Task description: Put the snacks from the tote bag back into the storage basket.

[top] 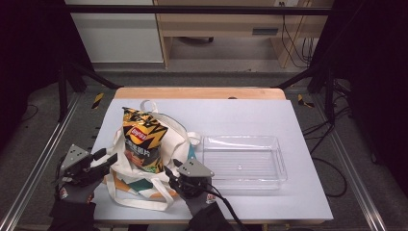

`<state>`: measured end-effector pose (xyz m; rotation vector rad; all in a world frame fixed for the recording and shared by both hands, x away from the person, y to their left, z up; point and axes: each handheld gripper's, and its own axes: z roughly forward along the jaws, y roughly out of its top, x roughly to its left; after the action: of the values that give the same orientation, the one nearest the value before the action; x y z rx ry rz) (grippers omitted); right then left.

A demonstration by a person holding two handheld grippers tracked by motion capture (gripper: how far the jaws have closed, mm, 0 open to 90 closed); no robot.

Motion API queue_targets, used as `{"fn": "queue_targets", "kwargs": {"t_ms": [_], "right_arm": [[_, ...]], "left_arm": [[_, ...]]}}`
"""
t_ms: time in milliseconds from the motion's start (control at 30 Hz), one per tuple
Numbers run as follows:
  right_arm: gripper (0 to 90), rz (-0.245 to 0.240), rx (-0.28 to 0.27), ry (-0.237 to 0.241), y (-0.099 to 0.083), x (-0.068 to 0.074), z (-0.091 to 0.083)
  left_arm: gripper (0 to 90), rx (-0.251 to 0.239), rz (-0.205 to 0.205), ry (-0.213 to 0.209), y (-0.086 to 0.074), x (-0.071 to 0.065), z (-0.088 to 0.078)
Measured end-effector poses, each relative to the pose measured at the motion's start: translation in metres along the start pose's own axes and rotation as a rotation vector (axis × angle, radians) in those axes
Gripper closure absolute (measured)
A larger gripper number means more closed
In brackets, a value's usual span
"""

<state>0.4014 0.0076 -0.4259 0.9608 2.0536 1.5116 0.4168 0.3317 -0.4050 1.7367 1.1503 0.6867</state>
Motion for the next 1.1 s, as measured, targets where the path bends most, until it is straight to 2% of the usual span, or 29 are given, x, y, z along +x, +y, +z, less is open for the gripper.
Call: {"fn": "queue_targets", "kwargs": {"t_ms": [300,600,933,1100], "right_arm": [[55.0,-0.017,-0.023,-0.009,0.021,-0.007,-0.008],[53.6,0.006,-0.051,0.004,0.042,-0.018,-0.016],[51.8,0.013,-0.078,0.004,0.064,-0.028,-0.017],[51.4,0.027,-0.080,0.019,0.072,-0.029,-0.013]], "left_arm": [[43.7,-0.047,-0.010,-0.015,0.020,-0.002,-0.005],[42.8,-0.084,-0.001,-0.015,0.044,-0.002,-0.008],[43.5,-0.110,0.011,-0.029,0.068,-0.007,0.008],[44.3,-0.097,0.017,-0.010,0.073,-0.009,0.021]]}}
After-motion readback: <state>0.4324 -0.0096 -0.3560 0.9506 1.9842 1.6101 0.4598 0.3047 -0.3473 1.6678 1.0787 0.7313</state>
